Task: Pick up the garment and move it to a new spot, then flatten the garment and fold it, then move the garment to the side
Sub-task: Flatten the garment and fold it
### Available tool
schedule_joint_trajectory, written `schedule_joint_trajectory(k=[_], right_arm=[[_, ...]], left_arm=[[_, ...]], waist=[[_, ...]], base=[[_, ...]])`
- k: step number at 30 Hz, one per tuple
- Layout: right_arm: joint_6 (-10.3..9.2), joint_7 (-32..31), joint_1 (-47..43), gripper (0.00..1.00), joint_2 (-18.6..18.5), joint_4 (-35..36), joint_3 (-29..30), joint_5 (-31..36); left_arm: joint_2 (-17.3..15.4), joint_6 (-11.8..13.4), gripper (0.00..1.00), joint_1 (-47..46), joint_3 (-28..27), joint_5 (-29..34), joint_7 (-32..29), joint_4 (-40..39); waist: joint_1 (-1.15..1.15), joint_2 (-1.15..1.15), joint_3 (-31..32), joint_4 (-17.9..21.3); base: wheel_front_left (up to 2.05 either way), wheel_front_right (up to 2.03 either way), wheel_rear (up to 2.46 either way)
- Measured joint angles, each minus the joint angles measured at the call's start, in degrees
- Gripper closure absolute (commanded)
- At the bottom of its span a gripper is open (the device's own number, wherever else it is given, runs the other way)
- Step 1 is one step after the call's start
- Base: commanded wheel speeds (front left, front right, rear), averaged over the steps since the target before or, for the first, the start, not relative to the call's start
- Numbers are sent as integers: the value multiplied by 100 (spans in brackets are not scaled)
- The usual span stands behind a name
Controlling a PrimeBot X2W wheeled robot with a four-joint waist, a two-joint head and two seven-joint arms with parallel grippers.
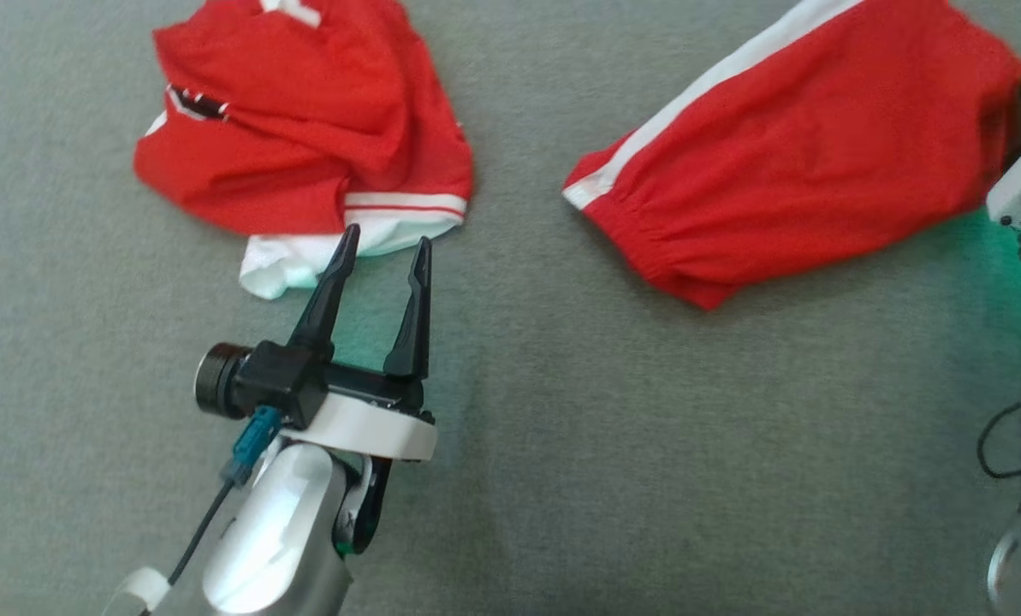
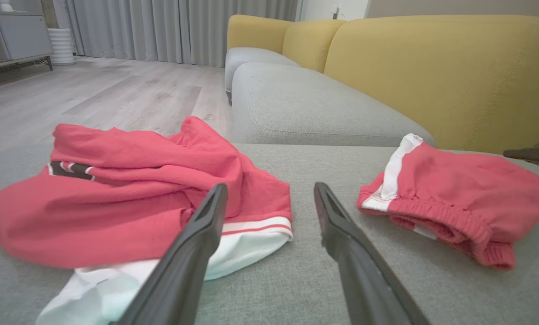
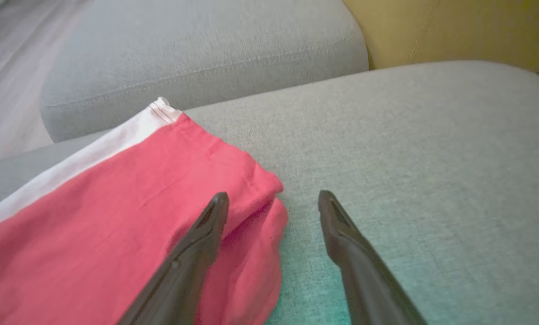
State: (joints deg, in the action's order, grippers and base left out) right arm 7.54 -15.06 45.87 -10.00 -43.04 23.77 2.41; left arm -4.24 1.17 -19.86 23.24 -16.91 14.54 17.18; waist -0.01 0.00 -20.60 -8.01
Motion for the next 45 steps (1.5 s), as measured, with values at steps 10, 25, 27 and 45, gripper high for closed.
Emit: schedule_joint_trajectory(k=[10,25,27,45], right_arm=[[0,-20,640,0,-187,-1178,247,336],[0,1151,837,100,-447,-1693,-323,60],[0,1323,747,100,-531,-1693,-358,-65],[0,1712,-743,100,-878,-1497,573,-477]], left_arm=[[113,-74,0,-138,-52,135,0,4],[154,-126,0,-142,-160,187,0,79],[156,-127,0,-132,-198,191,0,100],[158,-174,0,365,-300,287,0,149]], waist=[[1,0,-281,-232],[1,0,-122,18],[1,0,-34,77],[2,0,638,327]], base=[[0,0,0],[0,0,0],[0,0,0],[0,0,0]])
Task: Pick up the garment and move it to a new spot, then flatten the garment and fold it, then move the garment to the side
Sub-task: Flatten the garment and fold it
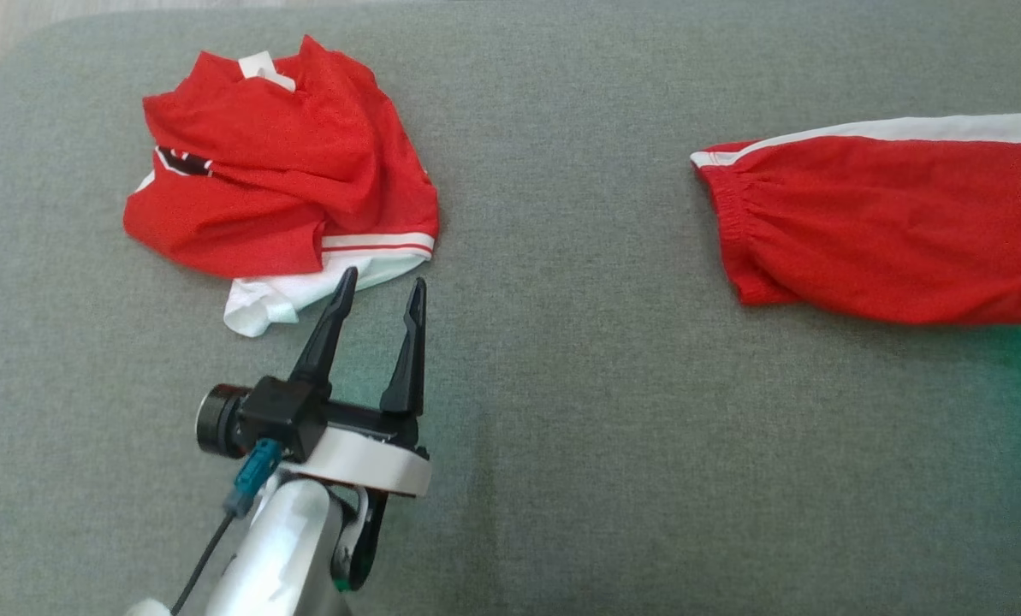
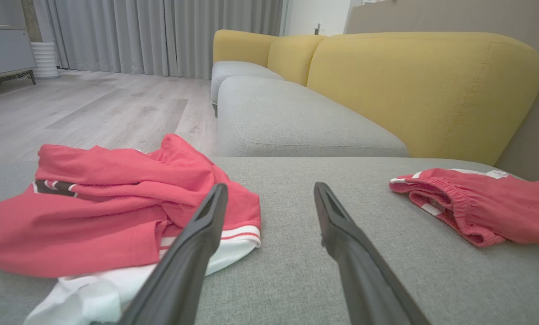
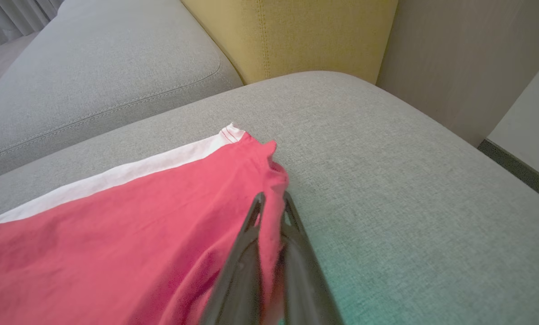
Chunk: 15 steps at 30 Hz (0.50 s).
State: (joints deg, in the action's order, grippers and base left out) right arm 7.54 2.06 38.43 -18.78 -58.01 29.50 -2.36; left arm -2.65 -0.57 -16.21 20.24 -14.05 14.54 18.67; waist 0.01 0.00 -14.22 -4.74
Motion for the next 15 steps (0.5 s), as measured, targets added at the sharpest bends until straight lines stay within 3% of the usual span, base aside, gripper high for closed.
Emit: schedule_joint_trajectory(k=[9,15], right_arm=[[0,186,-26,100,348,299,41,107],[0,445,-51,100,565,613,-648,-253]], left_arm=[[0,-2,0,75,-20,51,0,59],[-1,-2,0,175,-25,52,0,109]], waist=[[0,0,159,-32],[-1,0,345,-6]], base=[[0,0,0],[0,0,0]])
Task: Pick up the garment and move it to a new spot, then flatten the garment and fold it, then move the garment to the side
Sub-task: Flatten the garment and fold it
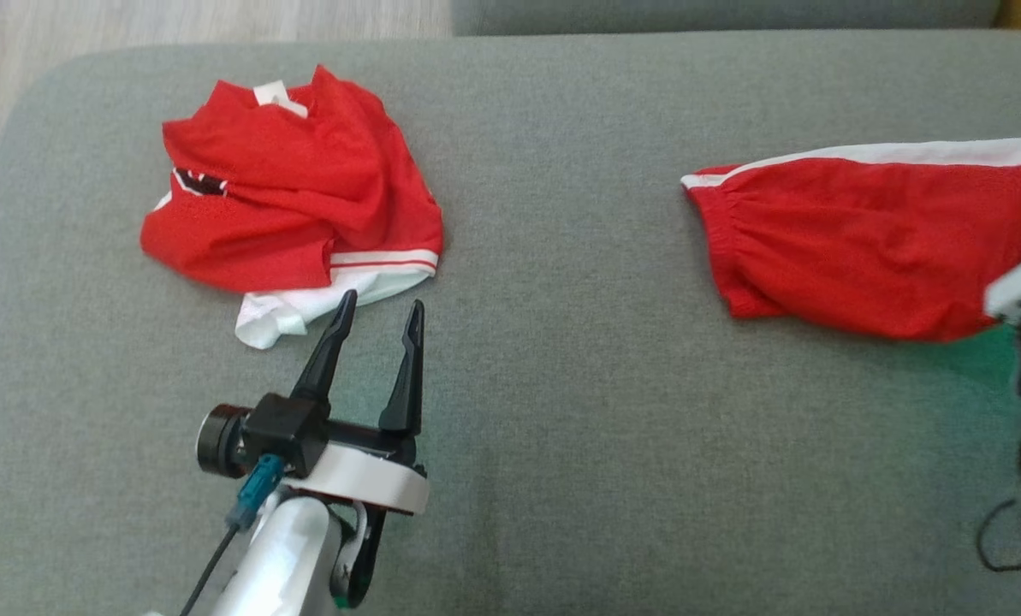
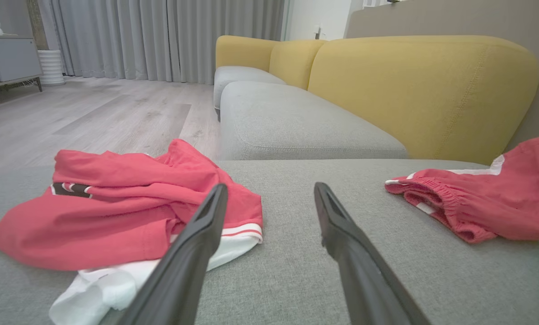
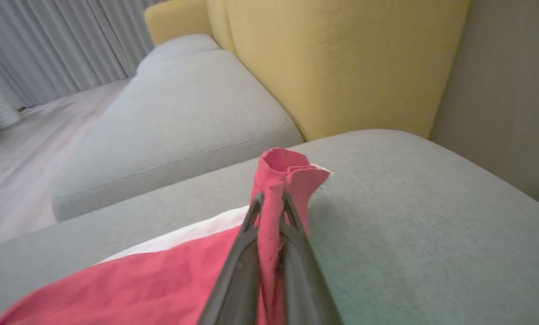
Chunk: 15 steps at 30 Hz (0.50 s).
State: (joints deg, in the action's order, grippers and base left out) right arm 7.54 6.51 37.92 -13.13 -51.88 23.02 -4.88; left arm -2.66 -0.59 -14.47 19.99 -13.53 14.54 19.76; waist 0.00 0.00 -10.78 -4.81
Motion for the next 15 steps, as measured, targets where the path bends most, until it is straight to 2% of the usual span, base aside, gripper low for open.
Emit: schedule_joint_trajectory(k=[8,15], right_arm=[[0,138,-239,100,92,628,-1504,-991],[0,181,-237,100,-44,1022,-2831,-1711]], left_arm=[[0,1,0,90,7,8,0,13],[0,2,0,90,20,7,0,20]], waist=[[1,0,238,40],[0,0,259,-118]], base=[[0,0,0],[0,0,0]])
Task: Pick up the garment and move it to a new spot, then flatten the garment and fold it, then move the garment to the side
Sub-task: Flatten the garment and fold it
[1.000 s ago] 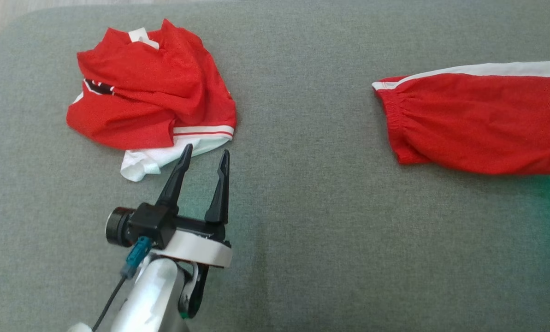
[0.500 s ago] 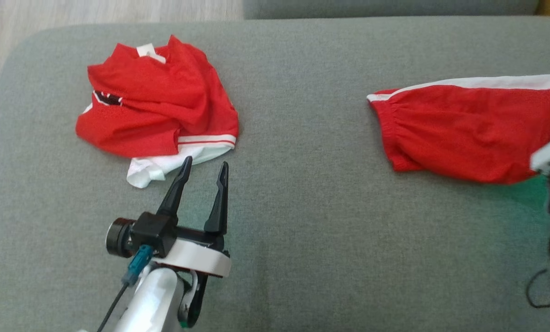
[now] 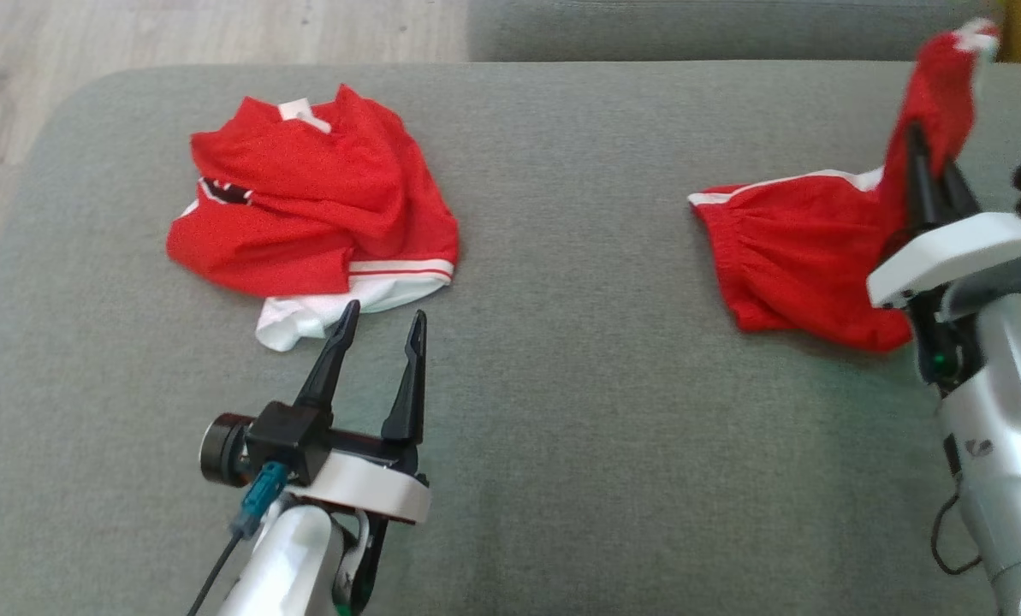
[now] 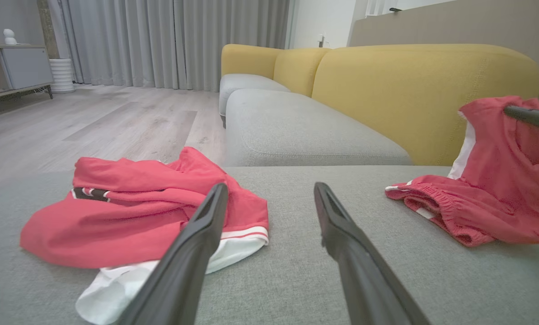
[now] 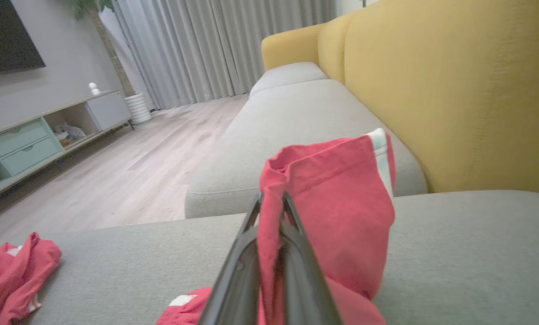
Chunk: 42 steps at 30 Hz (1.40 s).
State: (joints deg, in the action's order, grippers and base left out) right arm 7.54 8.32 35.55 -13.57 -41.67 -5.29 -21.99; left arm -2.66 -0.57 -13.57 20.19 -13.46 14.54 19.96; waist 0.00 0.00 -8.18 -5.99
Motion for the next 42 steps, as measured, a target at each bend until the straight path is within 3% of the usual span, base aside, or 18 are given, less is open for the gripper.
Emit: schedule_joint_trajectory(k=[11,20,21,22,24,27,33,35,38,42], right_arm=[[0,-24,-175,100,-391,85,-1855,-810],[0,-465,-409,100,-791,65,-3383,-1068],[0,-482,-409,19,-833,59,-3560,-1070],[0,-491,-409,0,-850,46,-3665,-1105],[0,-470,-407,0,-864,68,-3740,-1251],[0,-191,-337,0,-900,68,-3426,-1532],[0,445,5,0,-1180,23,-2156,-1819],[0,564,-18,0,-1172,94,-1489,-1717],[0,605,-225,0,-983,392,-724,-1402],[0,608,-947,0,-352,1259,227,-553]], left_arm=[[0,4,0,55,1,-2,0,58],[-1,8,0,180,0,-2,0,68],[-1,8,0,179,1,-2,0,67],[-1,8,0,179,1,-2,0,66],[-2,8,0,178,0,-2,0,63],[-10,14,0,171,-13,-2,-1,35],[-15,24,0,63,-126,-2,0,-125],[-15,42,0,20,-187,-2,0,-182],[-15,56,0,15,-209,-2,0,-196],[-13,55,0,30,-255,-2,0,-254]], waist=[[0,0,105,-325],[0,0,205,-255],[1,0,209,-229],[0,0,212,-199],[0,0,216,-127],[0,0,225,3],[0,0,299,268],[0,0,344,407],[0,0,387,537],[0,0,445,668]], base=[[0,0,0],[0,0,0],[0,0,0],[0,0,0],[0,0,0],[0,0,0],[0,0,0],[0,0,0],[0,0,0],[0,0,0]])
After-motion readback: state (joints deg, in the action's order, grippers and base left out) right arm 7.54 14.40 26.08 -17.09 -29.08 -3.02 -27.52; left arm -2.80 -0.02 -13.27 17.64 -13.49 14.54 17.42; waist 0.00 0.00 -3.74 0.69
